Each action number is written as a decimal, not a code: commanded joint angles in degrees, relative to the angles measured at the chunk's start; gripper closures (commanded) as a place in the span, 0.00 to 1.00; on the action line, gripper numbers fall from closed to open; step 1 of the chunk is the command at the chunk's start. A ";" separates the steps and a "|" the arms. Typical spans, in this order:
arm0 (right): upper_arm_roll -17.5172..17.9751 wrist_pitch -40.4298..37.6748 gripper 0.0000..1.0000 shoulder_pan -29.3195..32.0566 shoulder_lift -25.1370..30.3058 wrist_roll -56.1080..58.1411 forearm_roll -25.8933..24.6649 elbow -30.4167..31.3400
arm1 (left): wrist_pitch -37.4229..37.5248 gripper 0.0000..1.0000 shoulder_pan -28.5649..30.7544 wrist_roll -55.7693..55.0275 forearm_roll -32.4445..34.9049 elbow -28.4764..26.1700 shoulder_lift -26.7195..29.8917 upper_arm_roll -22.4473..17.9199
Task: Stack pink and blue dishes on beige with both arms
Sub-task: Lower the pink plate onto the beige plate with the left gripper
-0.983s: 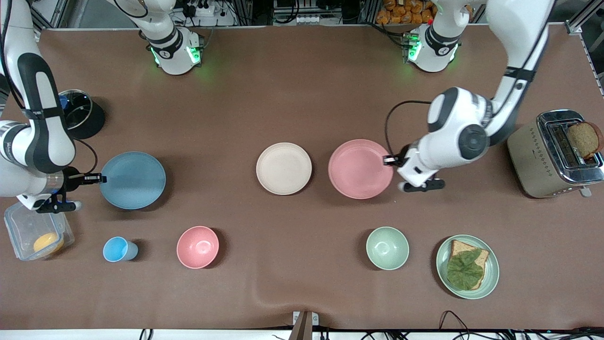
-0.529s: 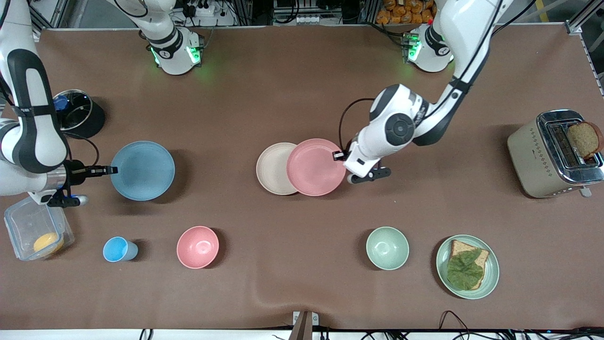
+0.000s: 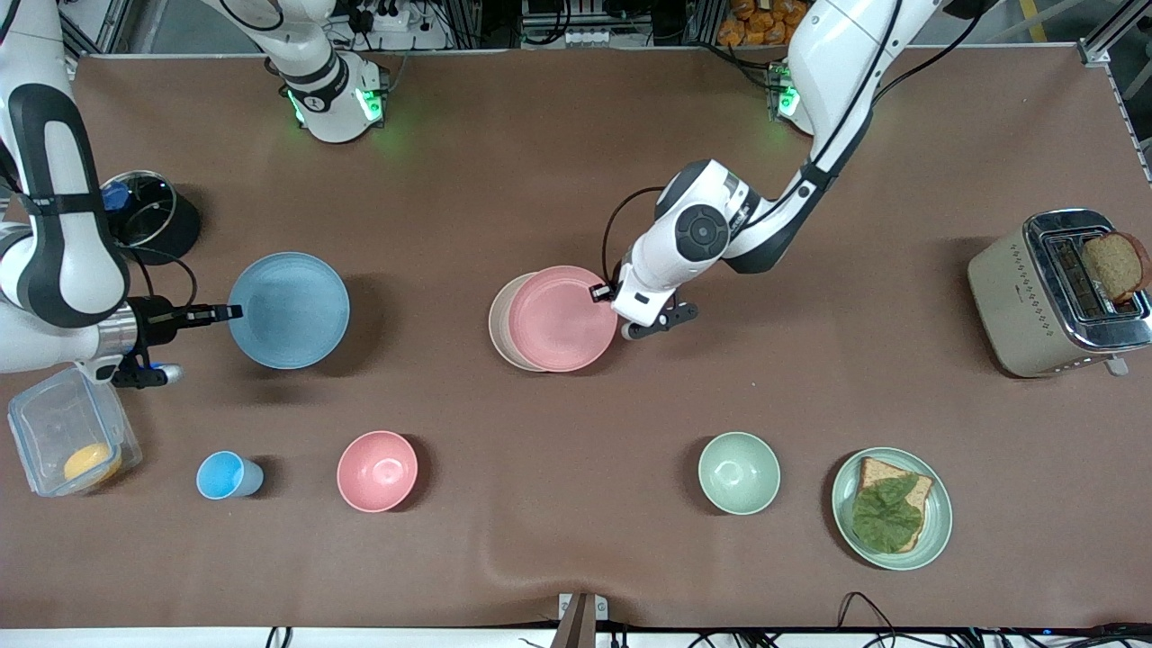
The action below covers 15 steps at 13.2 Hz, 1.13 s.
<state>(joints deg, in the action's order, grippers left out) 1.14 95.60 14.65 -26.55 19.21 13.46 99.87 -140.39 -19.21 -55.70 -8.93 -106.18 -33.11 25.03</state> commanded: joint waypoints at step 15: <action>-0.09 2.13 1.00 -12.98 3.17 -18.76 14.22 6.03 | -3.05 0.00 -3.56 -6.79 0.32 5.11 -4.52 -1.57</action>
<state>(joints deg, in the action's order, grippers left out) 1.48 96.70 1.94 -26.01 1.53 25.78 102.85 -143.87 -22.49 -60.76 -8.93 -101.62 -39.14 24.36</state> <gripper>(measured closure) 0.947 0.432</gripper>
